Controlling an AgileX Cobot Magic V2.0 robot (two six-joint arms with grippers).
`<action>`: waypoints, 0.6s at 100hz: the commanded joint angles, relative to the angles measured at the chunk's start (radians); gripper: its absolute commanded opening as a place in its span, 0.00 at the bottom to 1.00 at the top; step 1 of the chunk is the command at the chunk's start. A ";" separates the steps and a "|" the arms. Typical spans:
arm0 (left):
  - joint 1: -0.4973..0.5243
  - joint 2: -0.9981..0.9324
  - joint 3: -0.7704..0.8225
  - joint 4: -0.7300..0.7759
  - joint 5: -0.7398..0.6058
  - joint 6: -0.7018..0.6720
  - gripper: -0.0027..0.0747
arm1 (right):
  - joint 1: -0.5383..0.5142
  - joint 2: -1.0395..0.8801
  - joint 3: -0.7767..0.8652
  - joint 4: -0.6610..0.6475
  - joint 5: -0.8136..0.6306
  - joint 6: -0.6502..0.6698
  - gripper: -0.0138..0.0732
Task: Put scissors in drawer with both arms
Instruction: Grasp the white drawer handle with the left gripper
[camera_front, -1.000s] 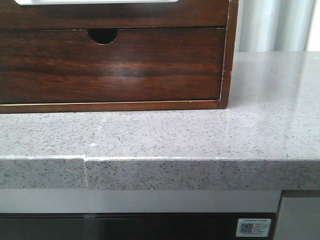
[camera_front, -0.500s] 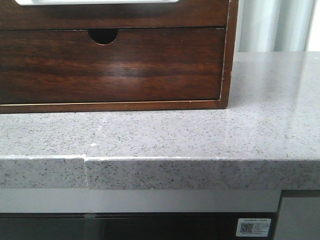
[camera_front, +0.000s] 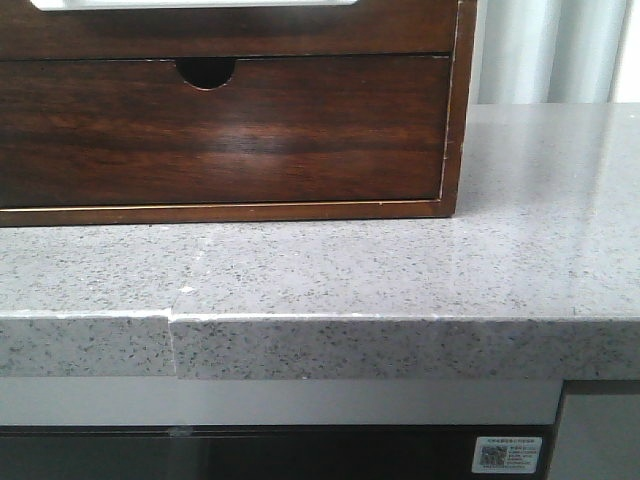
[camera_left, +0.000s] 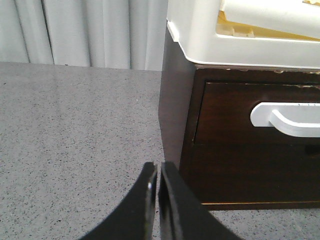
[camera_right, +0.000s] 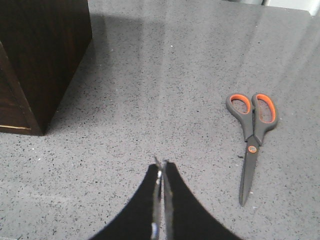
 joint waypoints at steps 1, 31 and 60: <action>0.002 0.016 -0.034 -0.003 -0.080 -0.002 0.01 | -0.005 0.012 -0.034 -0.020 -0.060 0.000 0.08; 0.002 0.016 -0.034 -0.003 -0.078 -0.002 0.01 | -0.005 0.012 -0.034 -0.020 -0.058 0.000 0.09; 0.002 0.016 -0.034 0.092 -0.080 -0.002 0.73 | -0.005 0.012 -0.034 -0.027 -0.068 0.000 0.70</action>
